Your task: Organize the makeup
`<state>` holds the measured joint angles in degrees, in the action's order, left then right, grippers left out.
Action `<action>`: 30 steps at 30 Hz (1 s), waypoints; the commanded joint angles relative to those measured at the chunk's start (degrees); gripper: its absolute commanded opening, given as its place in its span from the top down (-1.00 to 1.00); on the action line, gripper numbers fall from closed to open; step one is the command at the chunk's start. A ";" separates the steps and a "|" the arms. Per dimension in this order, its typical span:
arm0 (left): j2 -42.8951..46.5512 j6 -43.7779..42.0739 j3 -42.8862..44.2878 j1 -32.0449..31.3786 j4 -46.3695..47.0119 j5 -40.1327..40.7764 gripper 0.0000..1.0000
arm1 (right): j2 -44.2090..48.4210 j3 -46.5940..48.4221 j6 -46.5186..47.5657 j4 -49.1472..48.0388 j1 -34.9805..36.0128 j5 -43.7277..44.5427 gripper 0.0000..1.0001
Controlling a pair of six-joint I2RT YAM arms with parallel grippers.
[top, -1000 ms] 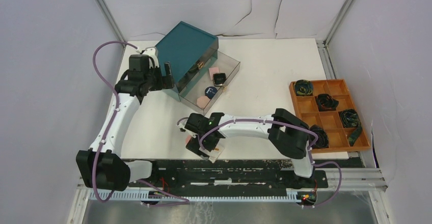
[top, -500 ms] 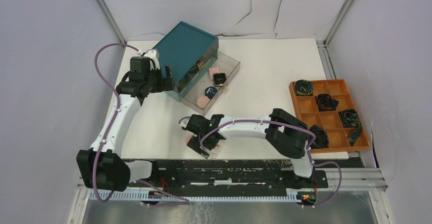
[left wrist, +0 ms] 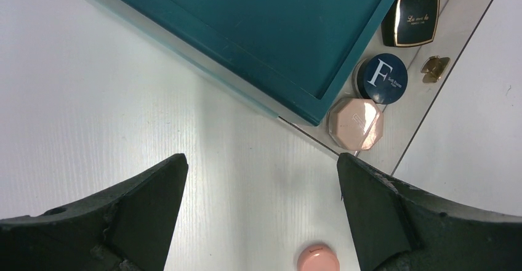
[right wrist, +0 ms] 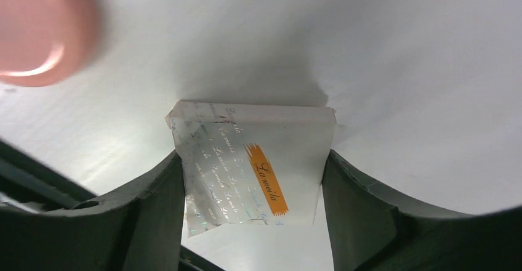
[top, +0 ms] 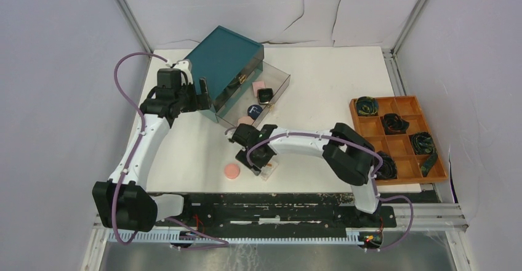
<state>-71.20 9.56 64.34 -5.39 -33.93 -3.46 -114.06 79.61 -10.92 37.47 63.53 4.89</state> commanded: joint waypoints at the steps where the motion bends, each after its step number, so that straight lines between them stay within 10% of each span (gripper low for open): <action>1: 1.91 0.90 1.98 -0.24 1.60 0.11 -0.97 | 3.91 7.23 4.87 7.67 -7.74 8.47 0.53; 17: 0.97 0.23 2.27 -0.19 2.03 -1.37 -0.97 | -12.17 55.83 4.48 12.13 -22.85 1.15 0.46; 30: 1.52 -2.00 1.14 -0.25 1.26 -2.68 -0.93 | -21.93 57.37 -1.88 0.06 -28.24 0.23 0.39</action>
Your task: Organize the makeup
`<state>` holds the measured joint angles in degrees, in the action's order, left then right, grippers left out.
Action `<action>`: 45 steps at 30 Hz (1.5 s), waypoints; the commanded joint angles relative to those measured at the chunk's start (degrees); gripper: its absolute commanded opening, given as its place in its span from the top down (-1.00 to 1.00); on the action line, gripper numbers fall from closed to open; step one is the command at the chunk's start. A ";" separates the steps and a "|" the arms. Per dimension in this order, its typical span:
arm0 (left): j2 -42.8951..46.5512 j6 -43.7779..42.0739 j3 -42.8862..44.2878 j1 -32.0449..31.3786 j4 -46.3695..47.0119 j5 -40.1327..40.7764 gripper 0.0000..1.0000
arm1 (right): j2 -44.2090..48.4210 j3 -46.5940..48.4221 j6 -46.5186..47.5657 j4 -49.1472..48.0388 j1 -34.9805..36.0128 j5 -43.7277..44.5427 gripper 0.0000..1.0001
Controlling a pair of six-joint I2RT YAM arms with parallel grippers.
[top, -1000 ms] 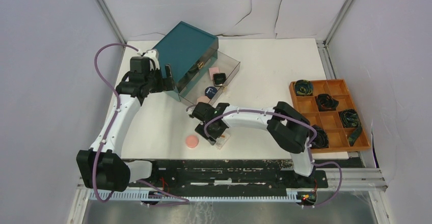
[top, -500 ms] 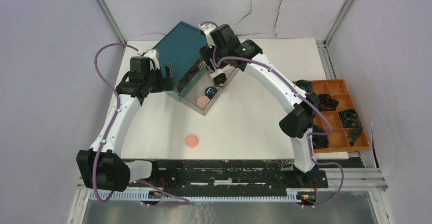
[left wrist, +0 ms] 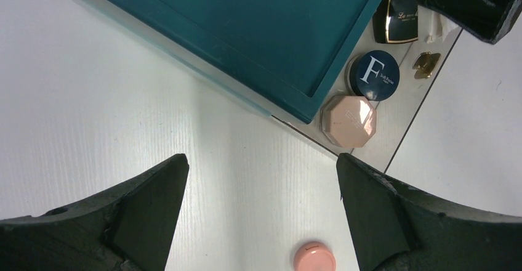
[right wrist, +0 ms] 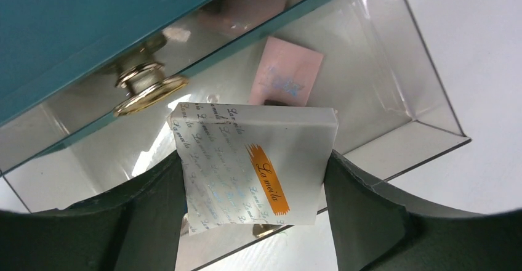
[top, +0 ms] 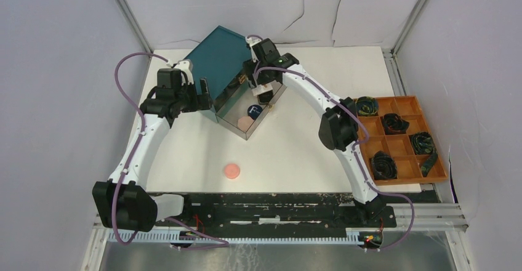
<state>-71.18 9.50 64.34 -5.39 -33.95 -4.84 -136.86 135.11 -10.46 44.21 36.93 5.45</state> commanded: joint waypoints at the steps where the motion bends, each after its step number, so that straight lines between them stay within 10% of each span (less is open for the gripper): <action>1: 1.38 -2.01 1.14 -0.21 1.23 -1.30 -0.93 | 0.40 2.03 -2.43 -7.01 -1.99 -0.12 0.39; 5: 0.75 -2.27 1.81 -0.21 1.28 -1.33 -0.93 | -1.38 2.21 -2.98 -7.36 -3.47 1.17 0.36; 14: 0.33 -3.50 2.18 -0.22 1.42 -2.16 -0.90 | -2.95 2.68 -2.21 -5.53 -5.45 2.29 -0.73; 20: 0.59 -4.06 2.99 -0.21 0.89 -1.78 -0.90 | 0.38 -0.07 -0.52 -7.12 -6.09 2.10 -0.99; 32: 5.21 1.97 3.11 -5.32 -0.95 -0.11 -0.89 | 10.45 -5.55 -0.36 -8.52 -7.50 0.93 -1.00; 45: 13.64 18.16 -19.99 -21.61 5.53 7.62 -0.95 | 18.53 -18.29 -0.09 -10.01 -8.84 0.72 -1.00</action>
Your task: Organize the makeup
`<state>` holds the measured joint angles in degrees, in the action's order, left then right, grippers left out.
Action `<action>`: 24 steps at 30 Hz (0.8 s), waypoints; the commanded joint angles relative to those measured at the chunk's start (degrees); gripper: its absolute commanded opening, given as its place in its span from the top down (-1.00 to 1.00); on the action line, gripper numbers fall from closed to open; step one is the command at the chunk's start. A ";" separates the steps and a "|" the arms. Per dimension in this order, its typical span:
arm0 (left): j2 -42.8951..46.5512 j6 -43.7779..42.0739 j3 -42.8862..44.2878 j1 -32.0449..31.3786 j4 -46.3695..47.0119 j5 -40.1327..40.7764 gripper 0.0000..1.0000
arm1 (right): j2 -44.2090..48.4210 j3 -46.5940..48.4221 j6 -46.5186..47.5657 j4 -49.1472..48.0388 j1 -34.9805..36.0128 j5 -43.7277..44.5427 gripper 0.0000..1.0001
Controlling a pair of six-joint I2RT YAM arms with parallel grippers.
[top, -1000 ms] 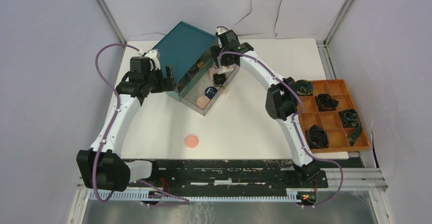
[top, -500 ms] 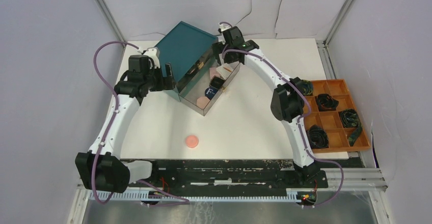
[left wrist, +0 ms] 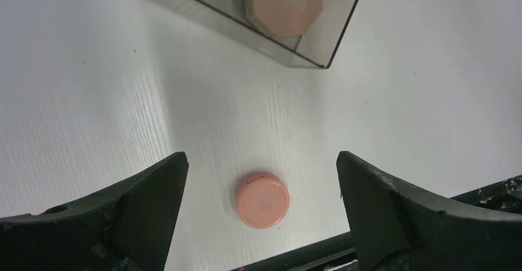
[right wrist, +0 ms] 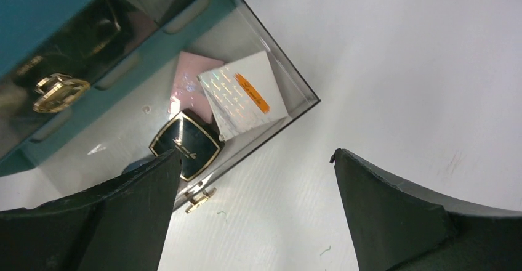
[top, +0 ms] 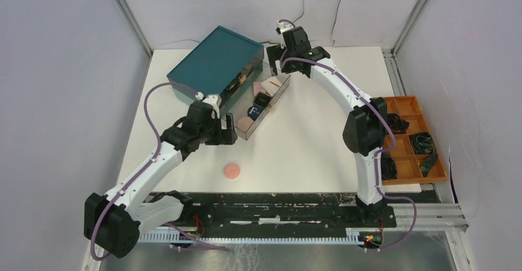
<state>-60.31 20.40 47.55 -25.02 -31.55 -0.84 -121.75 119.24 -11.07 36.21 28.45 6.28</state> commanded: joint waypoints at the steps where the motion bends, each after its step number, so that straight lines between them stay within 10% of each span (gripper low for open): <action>1: 2.98 8.06 -4.30 -2.78 3.11 4.21 -0.95 | 3.59 -2.96 0.52 -2.09 -0.37 -0.32 -1.00; 24: 7.64 24.02 -24.56 -17.81 7.76 14.43 -0.87 | 3.01 -8.45 -1.40 -2.20 -1.01 -3.98 -1.00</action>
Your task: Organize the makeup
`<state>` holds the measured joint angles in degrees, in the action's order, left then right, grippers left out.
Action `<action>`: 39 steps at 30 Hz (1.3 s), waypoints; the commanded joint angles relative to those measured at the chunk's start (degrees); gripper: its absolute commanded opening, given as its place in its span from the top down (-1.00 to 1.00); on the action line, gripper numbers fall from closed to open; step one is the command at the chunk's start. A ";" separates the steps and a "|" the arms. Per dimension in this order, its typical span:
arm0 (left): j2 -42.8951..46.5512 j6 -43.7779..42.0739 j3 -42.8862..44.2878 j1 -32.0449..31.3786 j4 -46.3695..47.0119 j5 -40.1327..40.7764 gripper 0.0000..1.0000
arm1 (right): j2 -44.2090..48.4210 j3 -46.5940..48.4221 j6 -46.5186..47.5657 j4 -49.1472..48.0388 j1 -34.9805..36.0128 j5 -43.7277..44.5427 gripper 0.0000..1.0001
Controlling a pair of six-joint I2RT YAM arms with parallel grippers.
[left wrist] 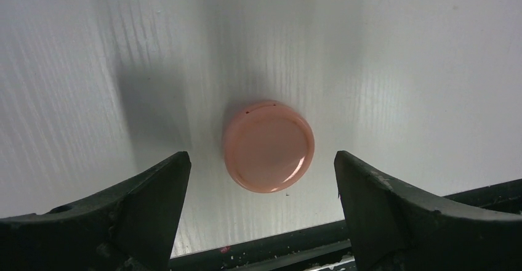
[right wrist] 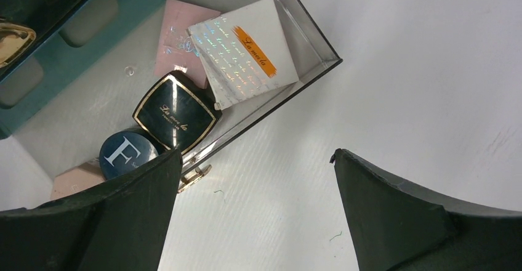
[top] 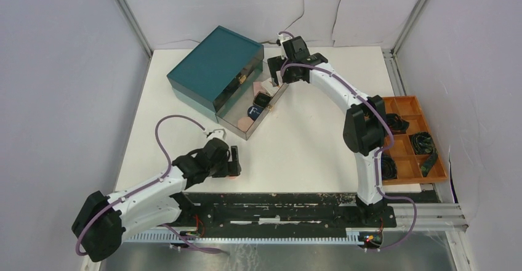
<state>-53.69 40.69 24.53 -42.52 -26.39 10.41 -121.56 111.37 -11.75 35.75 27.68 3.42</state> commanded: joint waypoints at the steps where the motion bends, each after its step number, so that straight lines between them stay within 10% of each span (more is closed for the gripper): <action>1: 0.80 3.70 -1.93 -0.40 2.92 3.08 -0.86 | 2.95 -0.70 -0.69 -1.73 -0.25 -1.09 -1.00; 39: -14.68 9.20 4.43 -8.01 -4.52 3.12 -0.74 | 4.50 -5.78 -0.18 -2.59 -1.29 -1.34 -1.00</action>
<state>-64.90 47.77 28.91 -50.26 -27.55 13.47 -120.18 105.65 -11.73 35.11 27.46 2.42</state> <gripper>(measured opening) 0.873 0.997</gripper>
